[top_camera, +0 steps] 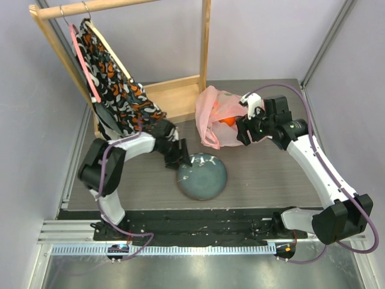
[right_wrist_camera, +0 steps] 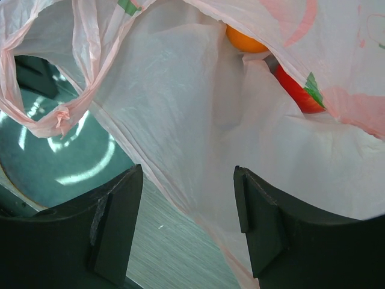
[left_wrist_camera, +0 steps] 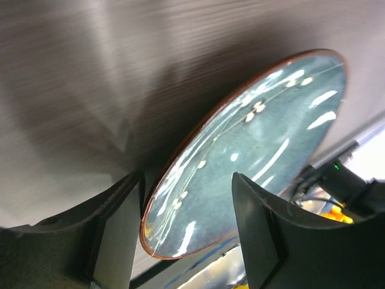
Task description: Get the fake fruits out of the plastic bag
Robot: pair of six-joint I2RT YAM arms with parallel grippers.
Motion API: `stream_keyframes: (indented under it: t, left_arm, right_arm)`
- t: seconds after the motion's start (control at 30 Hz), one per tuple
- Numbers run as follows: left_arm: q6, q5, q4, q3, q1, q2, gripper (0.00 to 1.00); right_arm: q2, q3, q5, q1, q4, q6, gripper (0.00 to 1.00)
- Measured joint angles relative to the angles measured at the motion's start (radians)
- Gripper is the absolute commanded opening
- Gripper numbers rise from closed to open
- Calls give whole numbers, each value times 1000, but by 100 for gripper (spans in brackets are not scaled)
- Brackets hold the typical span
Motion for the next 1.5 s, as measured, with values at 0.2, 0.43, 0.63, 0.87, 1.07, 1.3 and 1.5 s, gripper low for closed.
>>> stream_keyframes:
  t: [0.2, 0.43, 0.63, 0.87, 1.07, 1.3, 1.5]
  left_arm:
    - [1, 26, 24, 196, -161, 126, 72]
    - [84, -10, -112, 154, -34, 25, 76]
    - [302, 17, -206, 157, 6, -206, 85]
    - [904, -66, -133, 201, -213, -431, 86]
    - [1268, -93, -134, 289, -260, -388, 81]
    - [1474, -124, -129, 293, -431, -302, 75]
    - [1524, -144, -103, 322, -472, -204, 68]
  right_arm:
    - [0, 0, 15, -3, -1, -17, 69]
    - [3, 0, 34, -5, 2, -23, 69]
    - [84, 23, 40, -5, 9, -21, 68]
    - [182, 59, 28, -5, 15, 19, 68]
    - [186, 76, 14, -5, 27, 51, 68]
    - [195, 76, -13, -5, 32, 84, 68]
    - [204, 76, -26, -5, 32, 95, 68]
